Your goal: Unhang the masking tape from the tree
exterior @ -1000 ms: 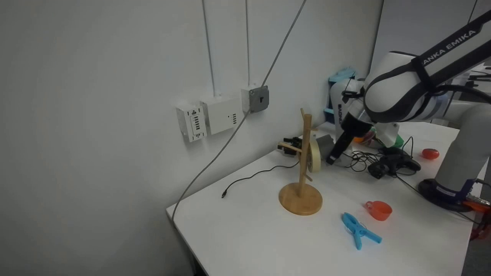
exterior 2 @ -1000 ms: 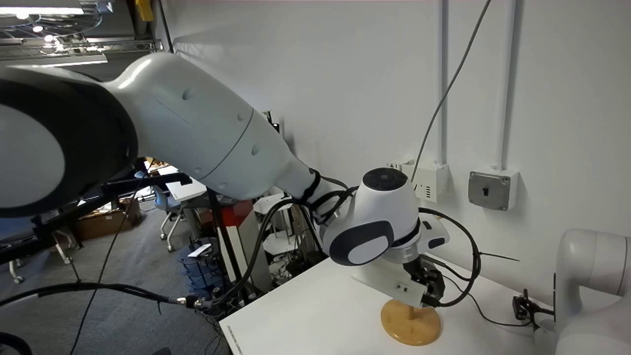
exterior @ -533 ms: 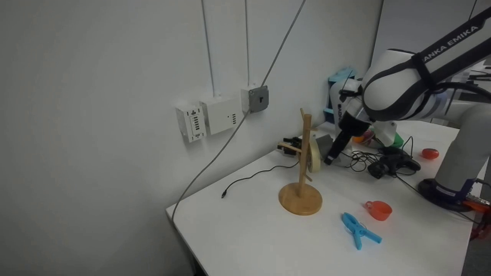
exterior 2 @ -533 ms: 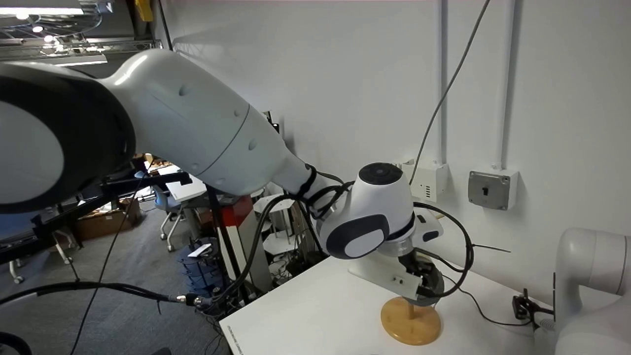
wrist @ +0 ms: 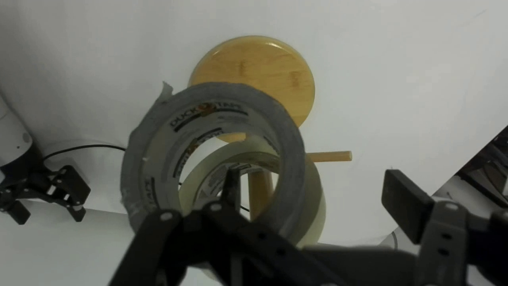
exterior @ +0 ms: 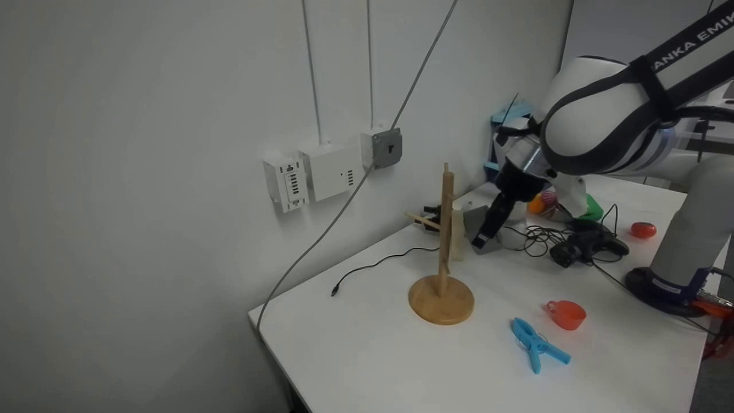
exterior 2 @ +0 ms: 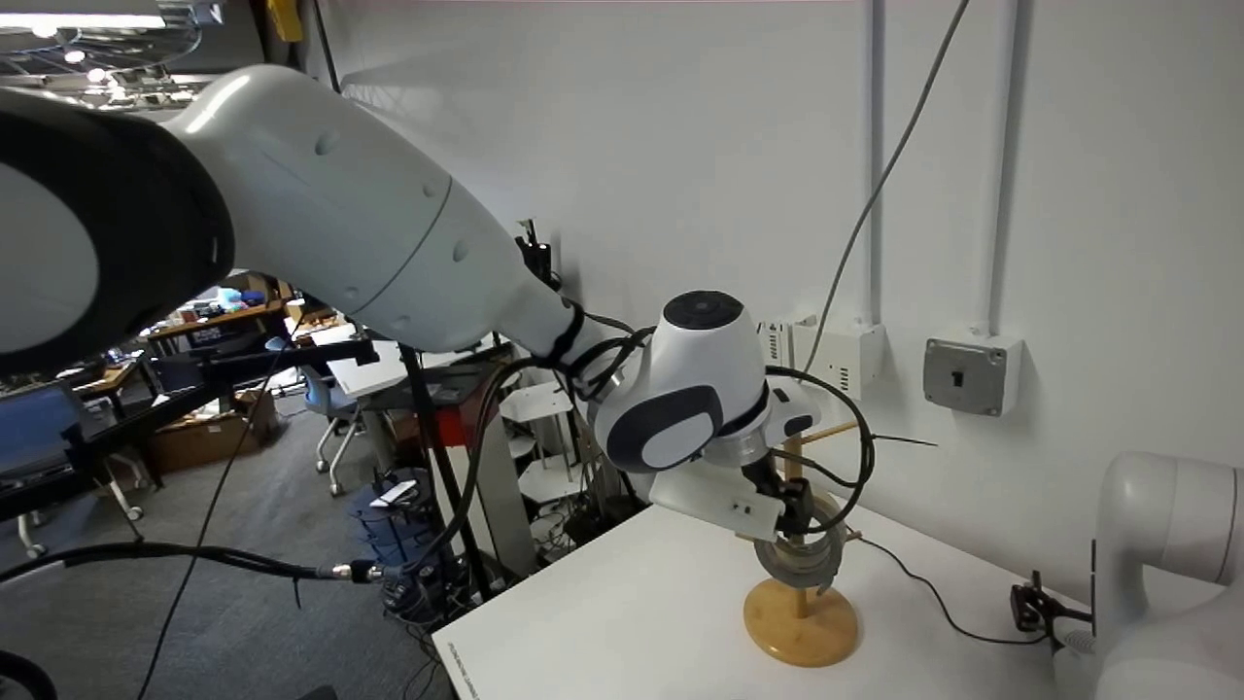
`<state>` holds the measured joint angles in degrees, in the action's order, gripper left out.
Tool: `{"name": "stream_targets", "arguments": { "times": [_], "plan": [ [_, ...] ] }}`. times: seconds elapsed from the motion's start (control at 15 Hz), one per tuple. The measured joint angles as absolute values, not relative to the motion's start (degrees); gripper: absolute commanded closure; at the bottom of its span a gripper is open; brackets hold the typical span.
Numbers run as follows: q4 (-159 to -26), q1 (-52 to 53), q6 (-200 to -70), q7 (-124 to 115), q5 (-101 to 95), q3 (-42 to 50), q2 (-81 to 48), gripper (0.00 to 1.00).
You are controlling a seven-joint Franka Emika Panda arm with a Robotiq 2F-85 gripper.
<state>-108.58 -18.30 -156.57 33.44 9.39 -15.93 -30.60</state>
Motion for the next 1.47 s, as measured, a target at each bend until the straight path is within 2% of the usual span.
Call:
{"name": "stream_targets", "arguments": {
  "times": [0.13,0.2,0.47,1.47],
  "plan": [
    [-108.92,-18.29,-156.57,33.42,9.39,-15.73,-30.32,0.23],
    [-109.15,-18.29,-156.57,33.36,9.39,-15.54,-30.11,0.20],
    [-110.51,-18.29,-156.57,32.89,9.39,-15.04,-28.93,0.18],
    [-114.73,-18.44,-158.84,34.03,13.24,-16.30,-26.30,0.21]
  ]
}}
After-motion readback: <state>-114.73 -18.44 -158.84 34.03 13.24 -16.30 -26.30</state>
